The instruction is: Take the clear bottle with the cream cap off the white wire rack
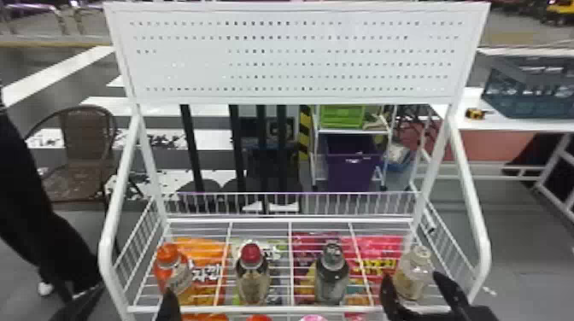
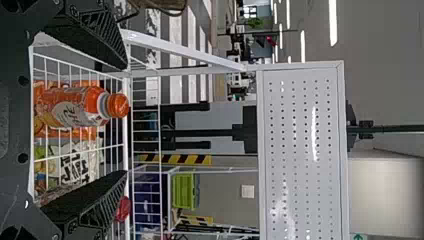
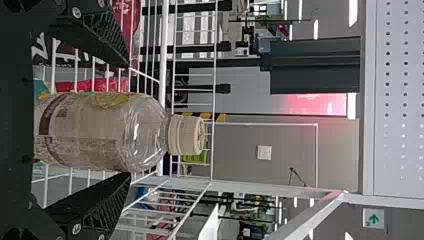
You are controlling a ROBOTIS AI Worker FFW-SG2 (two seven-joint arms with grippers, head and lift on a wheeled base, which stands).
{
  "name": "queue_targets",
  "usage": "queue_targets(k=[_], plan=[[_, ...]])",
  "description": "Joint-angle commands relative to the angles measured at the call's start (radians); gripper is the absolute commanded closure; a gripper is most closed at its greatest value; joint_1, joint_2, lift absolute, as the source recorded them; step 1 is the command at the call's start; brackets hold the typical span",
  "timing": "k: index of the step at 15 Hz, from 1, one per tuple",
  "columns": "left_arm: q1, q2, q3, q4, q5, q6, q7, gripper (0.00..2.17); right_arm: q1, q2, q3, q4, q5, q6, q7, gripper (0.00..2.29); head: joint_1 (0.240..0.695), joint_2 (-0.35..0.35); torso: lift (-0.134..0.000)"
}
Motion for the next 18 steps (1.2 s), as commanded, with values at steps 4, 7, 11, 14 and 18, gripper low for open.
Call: queue_targets(k=[4,7,11,14,18], plan=[[-0.001,0.000,0.009,-0.004,0.002,0.005,0.001,0.14,-0.058,0.000,0.004,0.046,0.007,0.028,-0.001,0.94,0.499,0.000,0.000],[-0.003,-0.001,0.009,-0.004,0.003,0.005,0.001,0.14,-0.039,-0.002,-0.002,0.010,0.004,0.034,-0.005,1.69,0.499,0.000,0.000],[-0.003,-0.003,0.005,-0.008,0.003,0.005,0.001,0.14,0.073,-0.009,-0.010,-0.203,-0.009,0.120,-0.003,1.69,0.499,0.000,0.000],[0.002,-0.004,0.006,-0.011,0.002,0.002,0.001,0.14,0.208,-0.017,-0.025,-0.441,-0.007,0.224,0.012,1.69,0.499,0.000,0.000],[0.000,-0.006,0.006,-0.005,0.002,-0.013,0.003,0.14,0.380,-0.023,-0.058,-0.674,-0.018,0.292,0.057,1.69,0.499,0.000,0.000]])
